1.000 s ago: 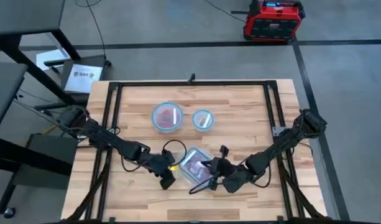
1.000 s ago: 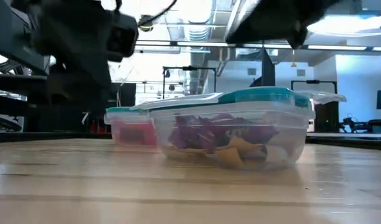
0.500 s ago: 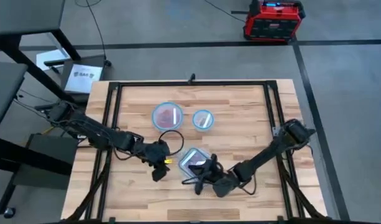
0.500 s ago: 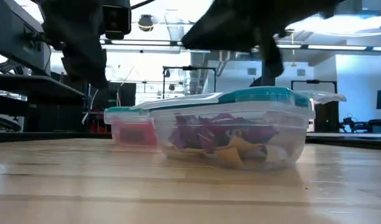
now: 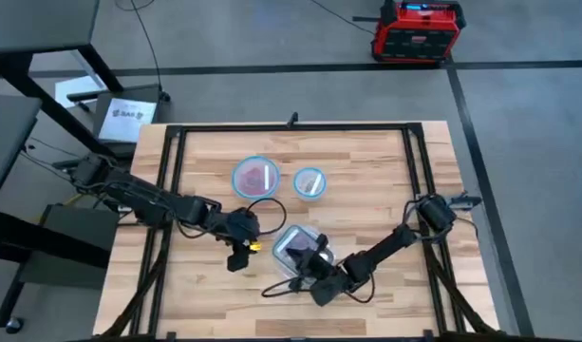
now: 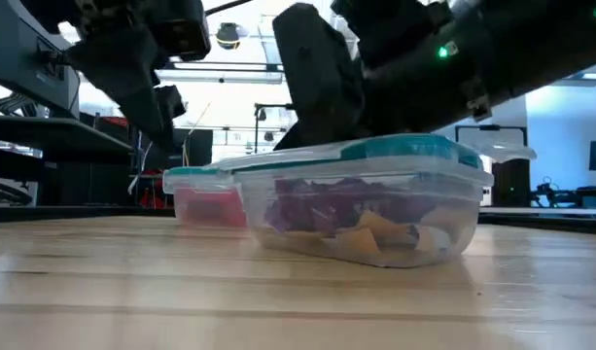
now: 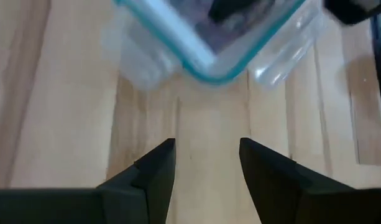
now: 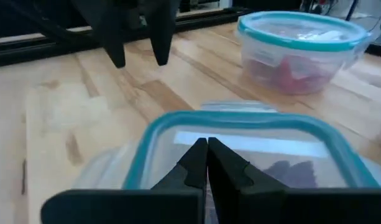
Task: Sort candy
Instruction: Close the center transparent bin with the lid
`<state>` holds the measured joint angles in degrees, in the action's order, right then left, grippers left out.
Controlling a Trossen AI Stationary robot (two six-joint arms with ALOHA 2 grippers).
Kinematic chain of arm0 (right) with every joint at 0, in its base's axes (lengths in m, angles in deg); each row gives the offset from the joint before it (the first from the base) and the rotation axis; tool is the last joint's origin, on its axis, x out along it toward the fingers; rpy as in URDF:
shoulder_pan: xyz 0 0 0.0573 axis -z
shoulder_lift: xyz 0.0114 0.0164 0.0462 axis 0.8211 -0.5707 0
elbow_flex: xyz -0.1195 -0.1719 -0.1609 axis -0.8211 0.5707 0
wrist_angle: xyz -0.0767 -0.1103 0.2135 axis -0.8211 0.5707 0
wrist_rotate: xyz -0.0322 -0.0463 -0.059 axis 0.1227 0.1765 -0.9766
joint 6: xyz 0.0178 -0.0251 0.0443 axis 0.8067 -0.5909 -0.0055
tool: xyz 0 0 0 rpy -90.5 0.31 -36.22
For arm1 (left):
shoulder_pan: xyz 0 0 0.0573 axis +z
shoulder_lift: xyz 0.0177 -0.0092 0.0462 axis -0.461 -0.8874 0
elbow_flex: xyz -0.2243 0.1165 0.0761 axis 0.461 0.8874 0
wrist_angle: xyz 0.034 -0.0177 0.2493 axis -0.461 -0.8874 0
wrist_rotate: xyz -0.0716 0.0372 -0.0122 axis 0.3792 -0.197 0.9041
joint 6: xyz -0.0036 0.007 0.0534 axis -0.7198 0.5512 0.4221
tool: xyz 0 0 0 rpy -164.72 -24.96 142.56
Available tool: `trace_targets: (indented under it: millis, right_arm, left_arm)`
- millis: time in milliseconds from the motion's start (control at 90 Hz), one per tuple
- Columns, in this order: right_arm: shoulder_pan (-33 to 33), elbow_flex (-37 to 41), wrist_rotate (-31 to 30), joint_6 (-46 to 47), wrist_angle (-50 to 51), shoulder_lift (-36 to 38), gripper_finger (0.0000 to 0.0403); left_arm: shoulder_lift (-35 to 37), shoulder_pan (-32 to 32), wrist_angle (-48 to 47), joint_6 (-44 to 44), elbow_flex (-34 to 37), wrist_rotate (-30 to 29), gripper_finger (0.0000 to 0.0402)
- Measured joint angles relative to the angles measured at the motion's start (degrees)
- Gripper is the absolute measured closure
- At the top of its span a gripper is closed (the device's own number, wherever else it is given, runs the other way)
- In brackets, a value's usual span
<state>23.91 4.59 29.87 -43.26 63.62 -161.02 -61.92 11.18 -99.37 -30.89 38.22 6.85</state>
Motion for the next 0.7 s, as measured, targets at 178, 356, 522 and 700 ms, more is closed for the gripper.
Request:
trace_targets:
  millis: [178,356,522,700]
  right_arm:
    - [0.31,0.02,6.33,-4.79,0.52,-0.11,0.0403]
    - [1.11,-0.15,11.64,-2.71,4.00,-0.02,0.0403]
    - [-0.32,0.17,3.07,-2.12,6.79,1.90,0.0403]
    - [-0.45,0.30,0.69,9.20,21.70,5.42,0.0403]
  left_arm:
    - [-0.92,1.21,5.13,4.18,0.02,-0.02,0.0238]
    - [-2.89,1.25,8.36,6.53,0.01,-0.83,0.0238]
    - [-5.83,1.40,8.44,5.16,0.04,-1.09,0.0238]
    - [-5.43,1.40,7.23,4.35,0.04,-1.11,0.0238]
